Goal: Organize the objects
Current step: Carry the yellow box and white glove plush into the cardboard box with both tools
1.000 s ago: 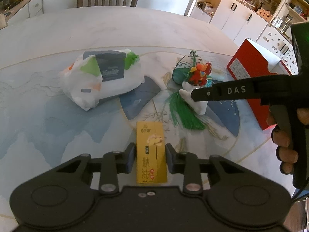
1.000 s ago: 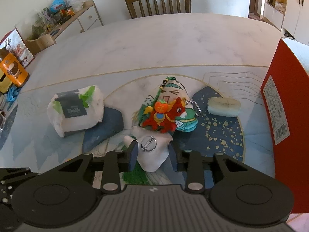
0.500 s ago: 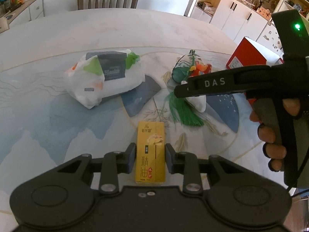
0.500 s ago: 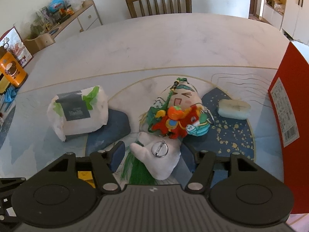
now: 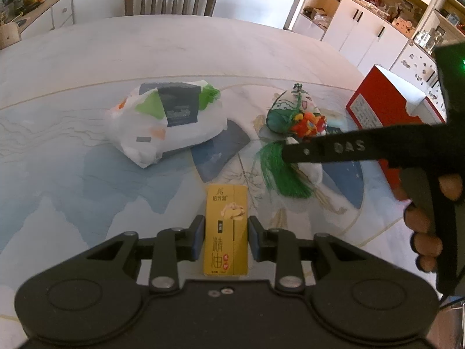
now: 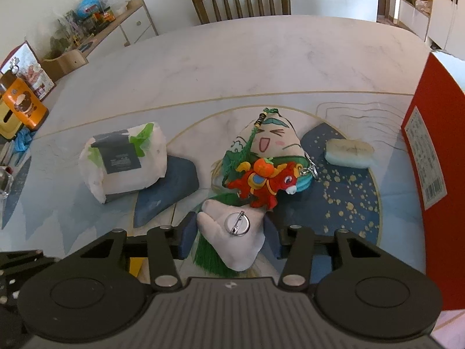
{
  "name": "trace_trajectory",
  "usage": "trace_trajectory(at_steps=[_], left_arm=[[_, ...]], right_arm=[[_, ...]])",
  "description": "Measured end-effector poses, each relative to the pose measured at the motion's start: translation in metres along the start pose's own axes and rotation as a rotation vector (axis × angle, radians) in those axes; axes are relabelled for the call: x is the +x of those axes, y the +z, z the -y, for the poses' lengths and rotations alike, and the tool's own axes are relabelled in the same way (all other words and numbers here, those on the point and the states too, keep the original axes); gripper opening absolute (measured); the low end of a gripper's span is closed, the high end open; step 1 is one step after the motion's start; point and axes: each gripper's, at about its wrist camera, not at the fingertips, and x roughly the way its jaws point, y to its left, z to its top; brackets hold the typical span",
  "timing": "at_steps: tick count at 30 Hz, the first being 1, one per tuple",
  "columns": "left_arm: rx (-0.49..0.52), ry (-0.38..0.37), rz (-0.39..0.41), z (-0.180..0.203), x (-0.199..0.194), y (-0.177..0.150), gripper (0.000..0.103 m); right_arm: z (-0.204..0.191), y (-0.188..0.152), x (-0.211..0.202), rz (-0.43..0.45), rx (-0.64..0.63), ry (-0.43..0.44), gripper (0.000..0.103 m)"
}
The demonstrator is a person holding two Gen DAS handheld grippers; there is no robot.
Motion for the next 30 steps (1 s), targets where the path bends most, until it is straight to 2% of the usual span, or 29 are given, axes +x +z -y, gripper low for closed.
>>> trace_trajectory(at_steps=[6,9,15,21,30], left_arm=[[-0.011,0.001,0.014,0.000,-0.010,0.005,0.029],[0.022,0.038,0.019,0.008,-0.016,0.009,0.029],[0.017,0.012,0.028,0.019,-0.027,0.018,0.029],[0.054,-0.003,0.031,0.041,-0.036,0.029,0.029],[0.132,-0.046,0.050,0.088,-0.039,0.048,0.029]], right_arm=[[0.006,-0.008,-0.029,0.015,0.015,0.046,0.049],[0.008,-0.009,-0.047,0.030,0.020,0.057,0.049],[0.020,-0.010,-0.082,0.069,0.033,0.082,0.049],[0.036,-0.011,-0.115,0.108,0.035,0.085,0.049],[0.072,-0.008,-0.154,0.171,0.039,0.043,0.049]])
